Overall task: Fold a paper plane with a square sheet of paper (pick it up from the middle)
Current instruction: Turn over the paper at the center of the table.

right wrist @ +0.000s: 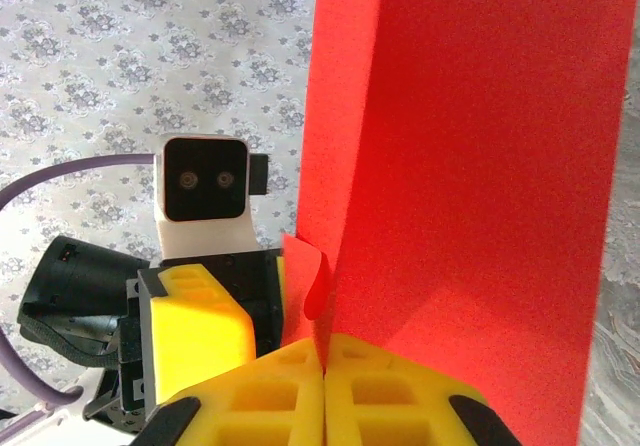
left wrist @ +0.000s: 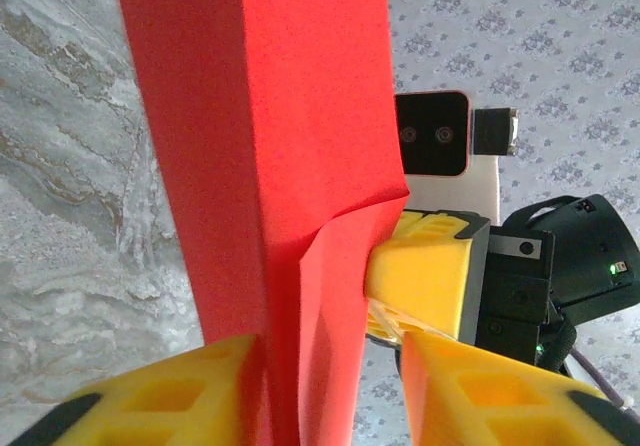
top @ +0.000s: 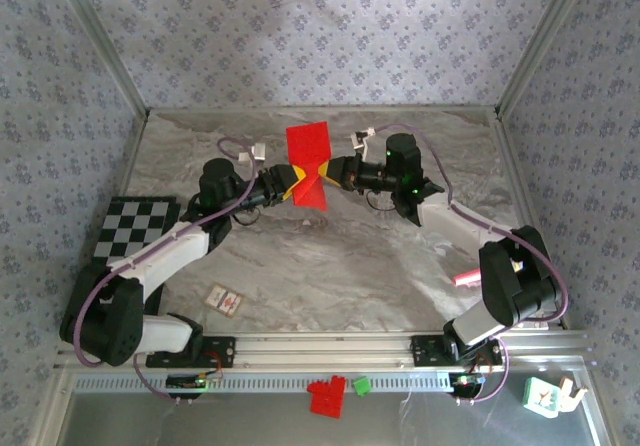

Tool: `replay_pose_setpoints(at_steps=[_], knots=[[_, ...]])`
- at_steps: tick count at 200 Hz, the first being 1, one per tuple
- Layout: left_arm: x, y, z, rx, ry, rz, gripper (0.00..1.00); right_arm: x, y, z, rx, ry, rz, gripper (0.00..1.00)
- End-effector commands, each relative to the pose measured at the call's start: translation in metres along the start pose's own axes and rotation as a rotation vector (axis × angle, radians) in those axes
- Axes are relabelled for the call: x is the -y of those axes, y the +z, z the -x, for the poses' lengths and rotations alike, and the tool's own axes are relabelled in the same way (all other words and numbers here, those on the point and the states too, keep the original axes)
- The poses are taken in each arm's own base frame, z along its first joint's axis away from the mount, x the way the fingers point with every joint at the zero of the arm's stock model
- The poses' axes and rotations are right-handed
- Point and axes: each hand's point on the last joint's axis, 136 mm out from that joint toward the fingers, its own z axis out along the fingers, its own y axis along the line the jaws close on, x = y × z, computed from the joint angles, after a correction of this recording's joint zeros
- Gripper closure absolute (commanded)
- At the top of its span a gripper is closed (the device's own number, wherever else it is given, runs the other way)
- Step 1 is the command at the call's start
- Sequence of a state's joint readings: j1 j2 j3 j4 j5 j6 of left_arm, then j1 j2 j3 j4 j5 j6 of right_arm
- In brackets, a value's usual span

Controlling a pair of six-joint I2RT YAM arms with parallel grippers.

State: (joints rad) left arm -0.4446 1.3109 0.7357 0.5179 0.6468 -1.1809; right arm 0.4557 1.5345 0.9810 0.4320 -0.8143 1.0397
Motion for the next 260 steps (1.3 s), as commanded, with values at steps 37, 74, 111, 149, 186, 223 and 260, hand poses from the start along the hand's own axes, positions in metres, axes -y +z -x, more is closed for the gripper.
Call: replay_pose_setpoints(at_steps=[37,74,111,149,186,223,260], knots=[[0.002,-0.002,0.005,0.012,0.055,0.011,0.79,-0.004,0.001,0.005,-0.002,-0.010,0.015,0.89],[-0.011,-0.004,0.008,0.013,0.098,0.097,0.90,0.022,-0.017,0.006,0.041,-0.025,-0.145,0.52],[-0.050,-0.025,0.010,0.004,0.238,0.410,0.91,0.056,-0.062,0.010,0.130,-0.084,-0.460,0.29],[-0.091,-0.068,0.017,-0.040,0.433,0.860,0.90,0.080,-0.099,0.014,0.207,-0.130,-0.679,0.21],[-0.113,-0.094,0.024,-0.117,0.608,1.250,0.90,0.098,-0.116,0.016,0.271,-0.138,-0.778,0.08],[-0.130,-0.094,0.023,-0.166,0.717,1.520,0.89,0.112,-0.125,0.015,0.309,-0.144,-0.826,0.00],[-0.148,-0.082,0.006,-0.252,0.786,1.707,0.90,0.121,-0.138,0.015,0.320,-0.165,-0.881,0.00]])
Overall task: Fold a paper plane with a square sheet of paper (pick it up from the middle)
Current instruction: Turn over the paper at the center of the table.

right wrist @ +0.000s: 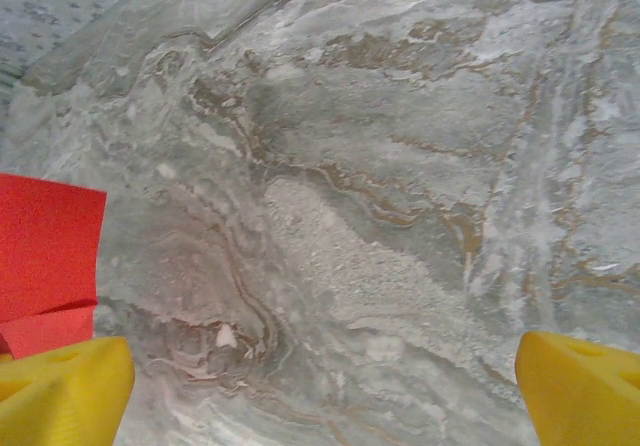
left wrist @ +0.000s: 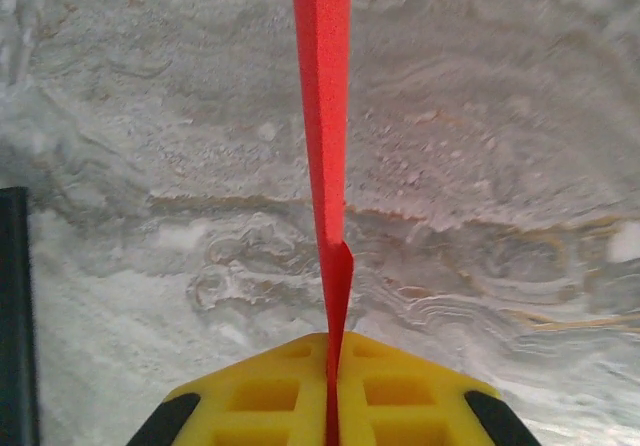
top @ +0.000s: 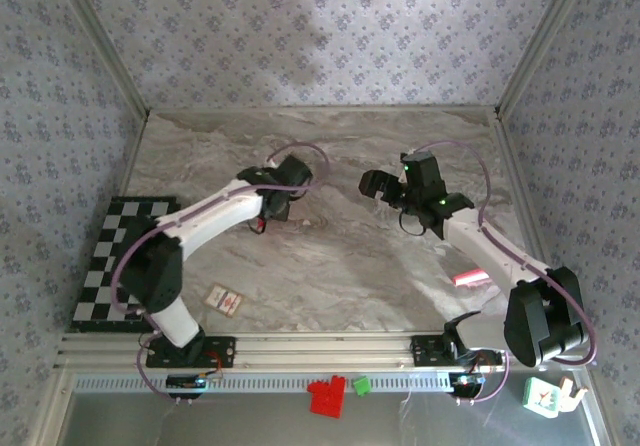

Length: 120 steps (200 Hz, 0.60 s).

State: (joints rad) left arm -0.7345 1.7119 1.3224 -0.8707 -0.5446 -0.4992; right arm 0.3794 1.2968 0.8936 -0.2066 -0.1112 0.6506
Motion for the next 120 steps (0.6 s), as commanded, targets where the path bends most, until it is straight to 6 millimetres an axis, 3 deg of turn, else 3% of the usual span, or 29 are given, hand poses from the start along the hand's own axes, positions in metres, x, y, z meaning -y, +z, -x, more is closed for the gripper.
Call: replay_pose_setpoints(at_steps=[1,17,41,71,95,120], knots=[[-0.016,-0.003,-0.009,-0.034,0.087,0.205,0.90,0.013,-0.009,0.009,0.057,-0.041,-0.053,0.00],[0.005,0.003,-0.015,-0.068,0.104,0.175,0.87,0.024,-0.010,0.007,0.058,-0.023,-0.077,0.00],[0.051,0.011,-0.023,-0.125,0.044,-0.021,0.80,0.041,-0.012,0.006,0.050,0.025,-0.092,0.00],[0.091,0.011,-0.024,-0.185,-0.044,-0.247,0.73,0.056,-0.015,0.005,0.037,0.087,-0.103,0.00],[0.109,-0.011,-0.015,-0.165,-0.095,-0.435,0.61,0.058,-0.014,0.002,0.028,0.107,-0.100,0.00],[0.102,-0.035,0.003,-0.122,-0.195,-0.593,0.49,0.049,-0.006,-0.004,-0.006,0.121,-0.061,0.00]])
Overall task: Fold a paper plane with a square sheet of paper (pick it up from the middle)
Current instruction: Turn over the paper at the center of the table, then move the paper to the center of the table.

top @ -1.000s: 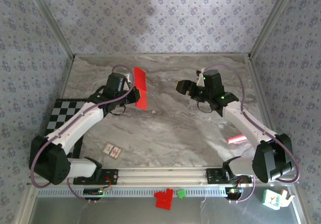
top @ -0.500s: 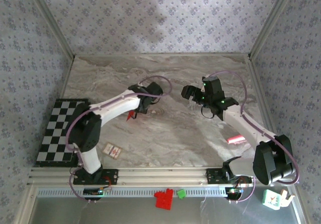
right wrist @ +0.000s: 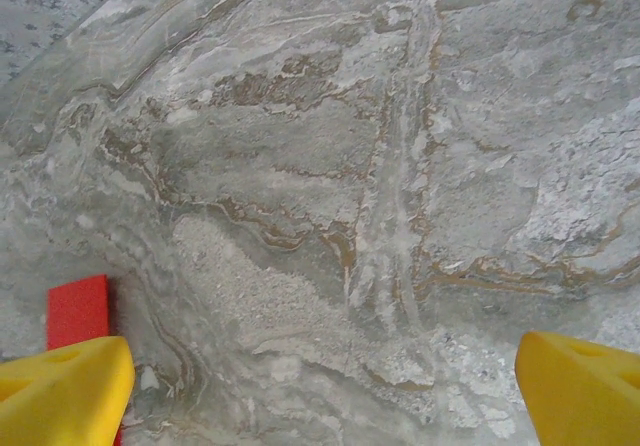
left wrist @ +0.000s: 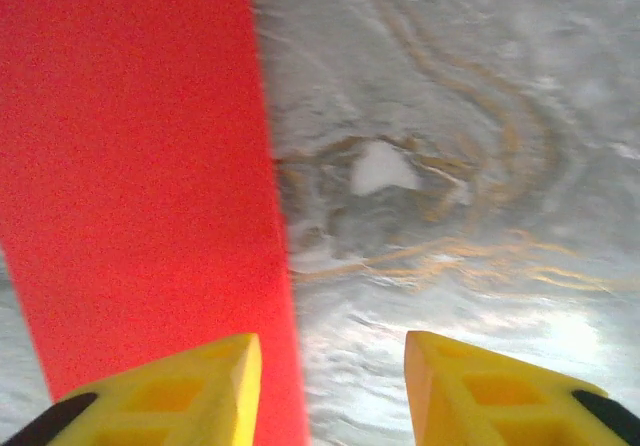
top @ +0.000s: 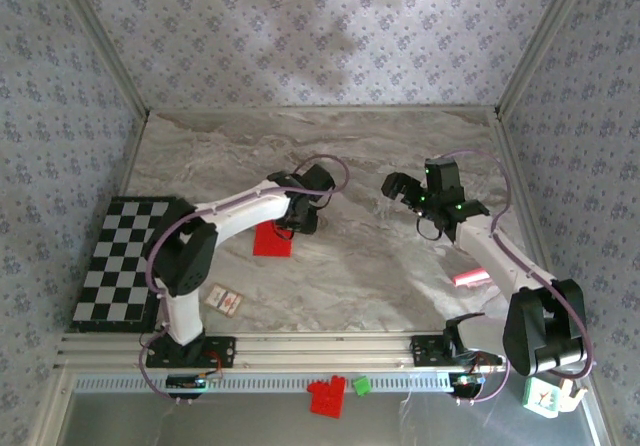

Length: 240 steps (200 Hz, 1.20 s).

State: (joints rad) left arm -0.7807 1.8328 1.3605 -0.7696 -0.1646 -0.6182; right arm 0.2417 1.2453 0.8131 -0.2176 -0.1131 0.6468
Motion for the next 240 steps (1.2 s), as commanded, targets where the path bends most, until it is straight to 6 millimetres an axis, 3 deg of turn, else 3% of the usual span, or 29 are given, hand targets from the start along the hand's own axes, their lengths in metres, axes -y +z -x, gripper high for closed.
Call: replay_pose_setpoints(at_steps=[1,20,37,69,89,113,119,142,191,240], knots=[[0.021,-0.042,0.018,0.067,-0.083,-0.264,0.48,-0.007,0.004,-0.012,-0.049,0.028,0.038,0.00],[0.003,-0.058,0.027,0.110,-0.180,-0.346,0.39,-0.024,0.014,-0.024,-0.096,0.006,0.057,0.00],[-0.026,-0.062,0.031,0.140,-0.273,-0.366,0.31,-0.042,0.026,-0.039,-0.148,-0.020,0.062,0.00],[-0.091,-0.060,0.025,0.179,-0.433,-0.311,0.19,-0.097,0.053,-0.082,-0.264,-0.085,0.131,0.11],[-0.125,-0.058,0.018,0.197,-0.522,-0.276,0.02,-0.138,0.070,-0.115,-0.346,-0.126,0.201,0.23],[-0.155,-0.056,0.008,0.209,-0.596,-0.241,0.00,-0.176,0.089,-0.153,-0.431,-0.177,0.241,0.34],[-0.161,-0.056,0.005,0.213,-0.608,-0.235,0.00,-0.192,0.090,-0.153,-0.427,-0.182,0.263,0.35],[-0.176,-0.057,-0.003,0.218,-0.650,-0.223,0.00,-0.217,0.104,-0.174,-0.473,-0.190,0.280,0.42],[-0.186,-0.059,-0.007,0.222,-0.687,-0.247,0.00,-0.240,0.134,-0.209,-0.561,-0.210,0.279,0.48],[-0.175,-0.055,-0.002,0.198,-0.657,-0.304,0.00,-0.214,0.151,-0.217,-0.591,-0.213,0.191,0.48]])
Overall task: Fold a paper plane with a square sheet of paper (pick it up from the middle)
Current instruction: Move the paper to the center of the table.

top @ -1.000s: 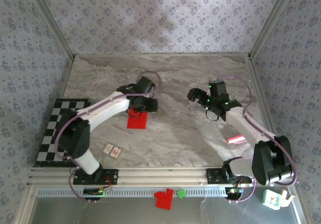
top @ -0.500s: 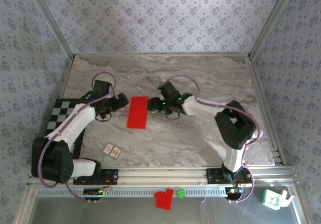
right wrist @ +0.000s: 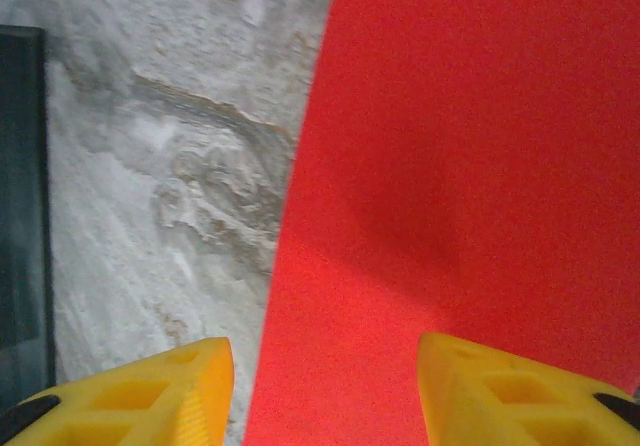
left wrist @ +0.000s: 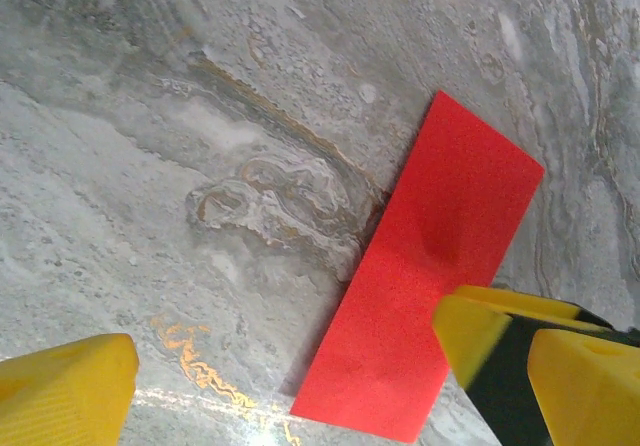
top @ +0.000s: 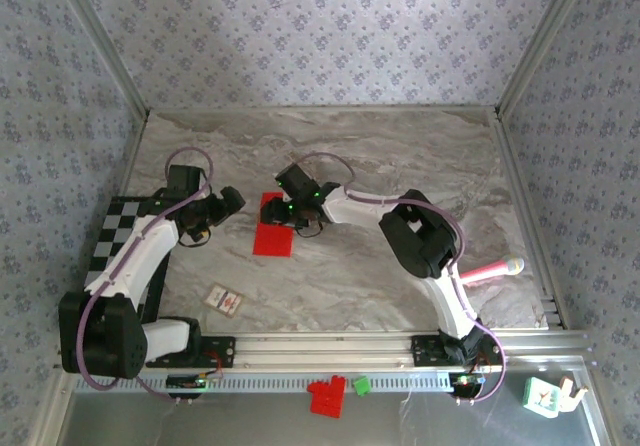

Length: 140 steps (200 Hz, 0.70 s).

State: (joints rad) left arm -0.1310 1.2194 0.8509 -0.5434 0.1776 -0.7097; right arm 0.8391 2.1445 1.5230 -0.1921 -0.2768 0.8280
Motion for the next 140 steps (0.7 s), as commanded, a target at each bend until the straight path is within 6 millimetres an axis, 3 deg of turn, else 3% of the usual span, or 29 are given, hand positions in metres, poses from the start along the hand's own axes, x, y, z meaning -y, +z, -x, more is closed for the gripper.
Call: replay_pose_setpoints(at_steps=[1,58,96,120,140], knots=[[0.008,0.003,-0.004,-0.033,0.021,-0.046,0.00,0.017,0.002,-0.005,-0.036,0.032,-0.057,0.48],[0.019,0.013,-0.012,-0.099,0.038,-0.112,0.00,0.074,-0.014,-0.020,-0.093,0.025,-0.189,0.47],[0.038,0.021,-0.024,-0.168,0.060,-0.180,0.00,0.104,-0.045,-0.024,-0.117,-0.048,-0.224,0.47],[0.051,0.029,-0.039,-0.223,0.081,-0.212,0.01,0.101,-0.062,-0.026,-0.149,-0.145,-0.167,0.47],[0.063,0.035,-0.054,-0.271,0.086,-0.239,0.01,0.081,-0.080,-0.024,-0.131,-0.169,-0.097,0.47]])
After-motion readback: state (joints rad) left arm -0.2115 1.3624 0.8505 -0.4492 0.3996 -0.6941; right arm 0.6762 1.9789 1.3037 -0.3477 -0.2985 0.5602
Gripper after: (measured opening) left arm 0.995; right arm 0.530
